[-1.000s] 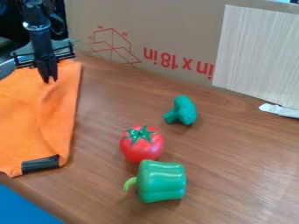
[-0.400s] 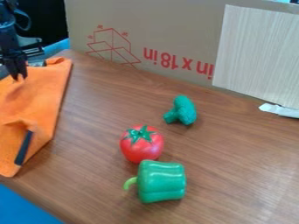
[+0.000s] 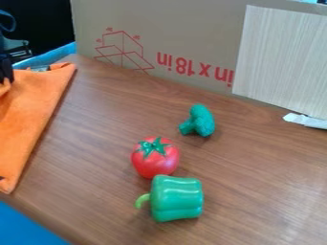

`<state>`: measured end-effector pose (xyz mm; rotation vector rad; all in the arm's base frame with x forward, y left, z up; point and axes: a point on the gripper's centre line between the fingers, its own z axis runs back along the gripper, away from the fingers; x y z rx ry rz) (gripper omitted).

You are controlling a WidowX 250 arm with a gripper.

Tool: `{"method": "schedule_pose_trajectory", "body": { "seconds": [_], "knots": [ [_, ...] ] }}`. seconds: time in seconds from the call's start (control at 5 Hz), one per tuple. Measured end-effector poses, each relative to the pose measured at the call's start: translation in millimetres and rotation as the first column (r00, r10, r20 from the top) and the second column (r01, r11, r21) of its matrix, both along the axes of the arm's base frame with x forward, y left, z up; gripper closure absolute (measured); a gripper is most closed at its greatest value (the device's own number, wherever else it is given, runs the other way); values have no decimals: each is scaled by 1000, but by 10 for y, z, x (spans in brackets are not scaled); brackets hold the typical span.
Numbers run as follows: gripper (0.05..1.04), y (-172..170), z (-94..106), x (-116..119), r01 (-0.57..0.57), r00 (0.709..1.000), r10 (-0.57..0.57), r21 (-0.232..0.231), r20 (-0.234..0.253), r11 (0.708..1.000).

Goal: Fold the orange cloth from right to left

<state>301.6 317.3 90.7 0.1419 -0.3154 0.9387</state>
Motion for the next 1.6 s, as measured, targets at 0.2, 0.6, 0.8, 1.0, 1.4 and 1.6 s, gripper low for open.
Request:
{"method": "schedule_pose_trajectory", "body": {
  "seconds": [0.2, 0.6, 0.8, 1.0, 1.4, 1.6],
  "knots": [
    [1026, 155, -16, -48, 44, 999, -44, -10, -20, 999],
    [1010, 416, 6, -148, 74, 992, -76, -25, -102, 997],
    [867, 436, 31, -163, 54, 992, -55, -16, -114, 998],
    [610, 404, 25, -150, 40, 994, -44, -38, -101, 998],
    [88, 224, 41, -95, -10, 996, -2, -134, -93, 991],
    [82, 116, 303, 65, -54, 998, 48, -198, -35, 979]
  ]
}}
